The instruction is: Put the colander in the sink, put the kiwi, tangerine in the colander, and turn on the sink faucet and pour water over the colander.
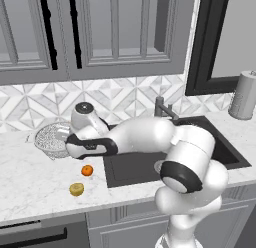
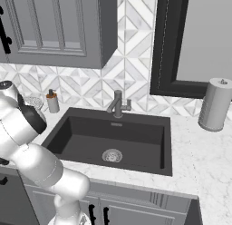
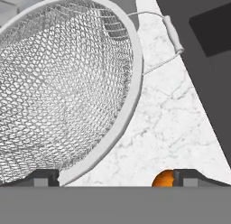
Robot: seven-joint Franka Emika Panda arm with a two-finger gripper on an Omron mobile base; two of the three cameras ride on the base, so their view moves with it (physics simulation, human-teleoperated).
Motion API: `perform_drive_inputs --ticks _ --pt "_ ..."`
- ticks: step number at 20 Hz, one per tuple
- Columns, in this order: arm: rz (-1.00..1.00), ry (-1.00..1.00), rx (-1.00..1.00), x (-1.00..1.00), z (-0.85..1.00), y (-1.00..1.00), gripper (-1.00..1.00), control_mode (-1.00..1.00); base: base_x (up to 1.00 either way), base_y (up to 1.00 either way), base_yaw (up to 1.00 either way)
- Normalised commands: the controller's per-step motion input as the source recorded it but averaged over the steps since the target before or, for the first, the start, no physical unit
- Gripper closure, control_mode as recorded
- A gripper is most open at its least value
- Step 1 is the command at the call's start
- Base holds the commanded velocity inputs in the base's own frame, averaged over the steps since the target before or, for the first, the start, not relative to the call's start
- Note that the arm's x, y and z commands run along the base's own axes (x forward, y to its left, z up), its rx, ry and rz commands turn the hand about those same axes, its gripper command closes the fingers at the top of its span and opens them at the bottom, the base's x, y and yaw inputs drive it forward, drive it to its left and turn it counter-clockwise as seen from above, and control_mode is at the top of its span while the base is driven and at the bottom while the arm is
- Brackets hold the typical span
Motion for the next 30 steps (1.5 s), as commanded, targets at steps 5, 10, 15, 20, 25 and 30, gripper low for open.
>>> perform_drive_inputs --ticks 5,10,15,20,25,30 --pt "0.0 0.02 0.0 0.09 -0.15 0.0 -1.0 -1.0 0.0 0.0 0.0" --pt "0.0 0.0 0.0 0.14 -0.07 0.0 -1.0 -1.0 0.0 0.0 0.0" --pt "0.0 0.02 0.0 0.17 -0.08 0.0 -1.0 -1.0 0.0 0.0 0.0" --pt "0.0 0.01 0.0 0.26 -0.07 0.11 -1.0 -1.0 0.0 0.0 0.0" --pt "0.0 0.01 0.0 0.2 -0.1 0.1 -1.0 -1.0 0.0 0.0 0.0" --pt "-0.01 0.04 0.0 0.0 -0.26 0.07 -1.0 -1.0 0.0 0.0 0.0"
